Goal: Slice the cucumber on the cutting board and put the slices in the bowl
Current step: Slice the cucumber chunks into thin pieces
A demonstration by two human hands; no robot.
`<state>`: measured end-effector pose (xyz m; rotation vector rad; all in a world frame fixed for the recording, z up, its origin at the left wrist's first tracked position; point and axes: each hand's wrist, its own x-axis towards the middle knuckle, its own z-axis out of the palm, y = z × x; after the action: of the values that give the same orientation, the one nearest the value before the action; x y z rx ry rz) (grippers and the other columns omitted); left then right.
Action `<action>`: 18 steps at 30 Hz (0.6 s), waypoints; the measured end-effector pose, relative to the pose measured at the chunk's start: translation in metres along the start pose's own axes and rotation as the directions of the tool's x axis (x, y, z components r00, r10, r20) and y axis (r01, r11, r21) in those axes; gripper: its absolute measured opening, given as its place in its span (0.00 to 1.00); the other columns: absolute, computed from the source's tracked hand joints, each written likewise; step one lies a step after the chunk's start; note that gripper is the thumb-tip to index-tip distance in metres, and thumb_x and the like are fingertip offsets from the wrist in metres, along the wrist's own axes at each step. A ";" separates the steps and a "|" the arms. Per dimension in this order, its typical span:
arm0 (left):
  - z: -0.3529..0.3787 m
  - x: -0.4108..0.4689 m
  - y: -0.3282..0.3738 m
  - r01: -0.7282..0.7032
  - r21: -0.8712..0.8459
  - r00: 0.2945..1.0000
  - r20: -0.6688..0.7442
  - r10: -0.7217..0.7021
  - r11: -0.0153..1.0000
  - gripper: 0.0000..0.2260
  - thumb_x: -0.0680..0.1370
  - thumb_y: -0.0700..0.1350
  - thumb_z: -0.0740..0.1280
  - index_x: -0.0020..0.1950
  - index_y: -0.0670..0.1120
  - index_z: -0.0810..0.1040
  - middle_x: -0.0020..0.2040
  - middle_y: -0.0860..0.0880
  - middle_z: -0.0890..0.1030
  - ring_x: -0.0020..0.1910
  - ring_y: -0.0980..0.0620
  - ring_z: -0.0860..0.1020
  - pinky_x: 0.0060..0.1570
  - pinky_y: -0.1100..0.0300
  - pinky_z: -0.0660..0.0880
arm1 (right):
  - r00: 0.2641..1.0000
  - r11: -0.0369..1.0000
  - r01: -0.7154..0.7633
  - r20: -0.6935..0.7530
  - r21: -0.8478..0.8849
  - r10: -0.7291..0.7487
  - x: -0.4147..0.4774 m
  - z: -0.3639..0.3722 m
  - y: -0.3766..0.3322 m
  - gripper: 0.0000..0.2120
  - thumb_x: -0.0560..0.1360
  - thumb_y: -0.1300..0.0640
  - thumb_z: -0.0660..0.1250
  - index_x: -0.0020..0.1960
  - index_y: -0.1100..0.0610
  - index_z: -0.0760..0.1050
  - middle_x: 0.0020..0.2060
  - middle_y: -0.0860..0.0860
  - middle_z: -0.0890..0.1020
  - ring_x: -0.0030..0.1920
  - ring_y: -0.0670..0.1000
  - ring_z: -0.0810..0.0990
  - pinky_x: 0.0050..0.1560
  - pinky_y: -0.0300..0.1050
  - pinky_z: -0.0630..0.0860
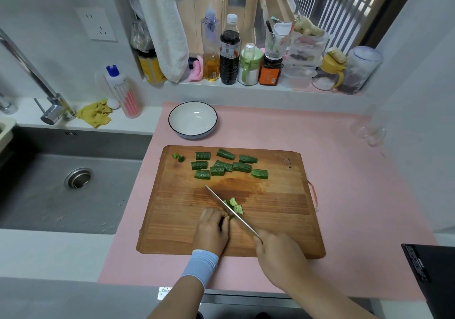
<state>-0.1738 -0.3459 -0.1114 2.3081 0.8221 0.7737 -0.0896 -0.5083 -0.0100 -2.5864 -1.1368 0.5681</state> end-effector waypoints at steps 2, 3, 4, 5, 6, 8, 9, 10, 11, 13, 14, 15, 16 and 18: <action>0.000 0.000 0.000 0.000 -0.001 1.000 -0.004 0.000 1.000 0.09 0.69 0.32 0.75 0.39 0.44 0.78 0.39 0.48 0.77 0.43 0.51 0.71 0.47 0.66 0.68 | 1.000 1.000 0.001 0.010 0.005 -0.002 0.002 0.000 -0.001 0.15 0.84 0.47 0.53 0.51 0.49 0.76 0.39 0.46 0.81 0.38 0.48 0.80 0.43 0.48 0.79; 0.000 0.000 0.001 -0.002 -0.001 1.000 -0.006 0.002 1.000 0.09 0.69 0.32 0.75 0.39 0.43 0.78 0.39 0.48 0.77 0.43 0.51 0.71 0.47 0.67 0.68 | 1.000 1.000 0.000 0.018 0.008 0.000 0.004 0.001 -0.002 0.15 0.84 0.47 0.53 0.51 0.49 0.77 0.39 0.46 0.81 0.38 0.48 0.80 0.43 0.48 0.80; 0.000 0.000 0.001 -0.005 -0.002 1.000 -0.008 0.005 1.000 0.09 0.69 0.32 0.75 0.39 0.43 0.78 0.39 0.48 0.77 0.43 0.52 0.71 0.47 0.67 0.68 | 1.000 1.000 -0.003 0.026 0.009 0.003 0.006 0.001 -0.003 0.15 0.84 0.48 0.52 0.51 0.49 0.77 0.39 0.46 0.82 0.38 0.48 0.80 0.43 0.49 0.80; 0.000 0.000 0.000 -0.010 -0.004 1.000 -0.011 0.010 1.000 0.09 0.69 0.32 0.75 0.39 0.43 0.78 0.39 0.48 0.77 0.43 0.52 0.71 0.47 0.67 0.68 | 0.999 1.000 -0.009 0.038 0.007 0.009 0.009 0.002 -0.005 0.15 0.84 0.48 0.52 0.51 0.50 0.77 0.39 0.47 0.82 0.39 0.49 0.81 0.43 0.50 0.79; 0.001 0.001 0.000 -0.015 -0.004 1.000 -0.014 0.015 1.000 0.09 0.69 0.32 0.75 0.39 0.43 0.78 0.39 0.48 0.77 0.43 0.52 0.71 0.47 0.67 0.68 | 0.999 1.000 -0.014 0.051 0.003 0.013 0.013 0.002 -0.006 0.15 0.84 0.48 0.52 0.51 0.51 0.77 0.40 0.48 0.83 0.40 0.52 0.81 0.43 0.51 0.79; 0.001 0.001 -0.001 -0.021 0.000 1.000 -0.017 0.021 1.000 0.09 0.69 0.32 0.75 0.40 0.43 0.79 0.39 0.48 0.78 0.43 0.52 0.72 0.48 0.66 0.69 | 0.997 1.000 -0.015 0.070 -0.001 0.015 0.021 0.003 -0.010 0.15 0.84 0.49 0.53 0.51 0.52 0.77 0.42 0.52 0.84 0.43 0.56 0.82 0.43 0.51 0.78; 0.001 0.001 -0.001 -0.021 0.001 1.000 -0.016 0.021 1.000 0.08 0.69 0.32 0.75 0.40 0.43 0.79 0.39 0.49 0.78 0.43 0.51 0.72 0.48 0.66 0.69 | 0.997 1.000 -0.016 0.077 -0.002 0.016 0.025 0.003 -0.013 0.15 0.84 0.49 0.53 0.51 0.52 0.76 0.43 0.53 0.84 0.44 0.57 0.82 0.43 0.50 0.77; 0.002 0.001 -0.001 -0.020 0.003 1.000 -0.016 0.020 1.000 0.08 0.69 0.32 0.75 0.40 0.43 0.79 0.39 0.49 0.78 0.43 0.51 0.73 0.48 0.65 0.70 | 0.997 1.000 -0.014 0.080 -0.005 0.014 0.029 0.003 -0.015 0.14 0.83 0.49 0.53 0.52 0.52 0.76 0.44 0.53 0.84 0.45 0.58 0.82 0.43 0.50 0.76; 0.002 0.000 -0.002 -0.019 0.005 1.000 -0.015 0.019 1.000 0.08 0.69 0.33 0.75 0.40 0.43 0.79 0.39 0.49 0.78 0.43 0.51 0.73 0.48 0.64 0.70 | 0.997 1.000 -0.013 0.080 -0.010 0.013 0.032 0.003 -0.017 0.14 0.83 0.49 0.53 0.53 0.51 0.76 0.45 0.53 0.84 0.46 0.58 0.81 0.43 0.49 0.75; 0.002 0.000 -0.002 -0.017 0.013 1.000 -0.013 0.018 1.000 0.08 0.69 0.33 0.75 0.40 0.43 0.79 0.39 0.48 0.78 0.43 0.50 0.73 0.48 0.64 0.71 | 0.997 1.000 -0.008 0.081 -0.010 0.009 0.037 0.003 -0.021 0.14 0.83 0.49 0.53 0.55 0.51 0.76 0.46 0.53 0.84 0.47 0.58 0.81 0.44 0.49 0.75; 0.002 0.000 -0.002 -0.017 0.016 1.000 -0.013 0.017 1.000 0.08 0.69 0.33 0.75 0.40 0.43 0.79 0.39 0.48 0.78 0.43 0.50 0.73 0.48 0.64 0.70 | 0.997 1.000 -0.007 0.082 -0.009 0.007 0.038 0.003 -0.023 0.14 0.83 0.49 0.53 0.56 0.50 0.76 0.47 0.53 0.84 0.47 0.58 0.81 0.44 0.49 0.75; 0.002 -0.001 -0.002 -0.016 0.018 1.000 -0.013 0.016 1.000 0.09 0.69 0.33 0.75 0.40 0.43 0.79 0.39 0.48 0.78 0.43 0.51 0.73 0.48 0.64 0.70 | 0.997 1.000 -0.004 0.080 -0.010 0.005 0.038 0.003 -0.023 0.14 0.83 0.49 0.53 0.57 0.50 0.76 0.46 0.54 0.83 0.47 0.58 0.81 0.44 0.49 0.75; 0.002 0.000 -0.001 -0.015 0.019 1.000 -0.013 0.015 1.000 0.09 0.69 0.33 0.75 0.40 0.43 0.79 0.39 0.48 0.78 0.43 0.51 0.72 0.48 0.64 0.70 | 0.997 1.000 0.001 0.075 -0.014 0.000 0.038 0.002 -0.024 0.14 0.83 0.49 0.53 0.58 0.50 0.76 0.46 0.54 0.83 0.47 0.58 0.81 0.44 0.49 0.75; 0.001 0.000 -0.001 -0.020 0.017 1.000 -0.013 0.020 1.000 0.09 0.69 0.33 0.75 0.40 0.43 0.79 0.39 0.48 0.78 0.43 0.51 0.72 0.48 0.66 0.69 | 0.998 1.000 0.011 0.066 -0.018 -0.010 0.036 0.002 -0.023 0.14 0.83 0.49 0.53 0.58 0.50 0.76 0.46 0.53 0.83 0.47 0.58 0.81 0.44 0.49 0.75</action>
<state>-0.1739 -0.3457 -0.1128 2.3315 0.8151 0.7950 -0.0831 -0.4665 -0.0118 -2.5936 -1.1809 0.6473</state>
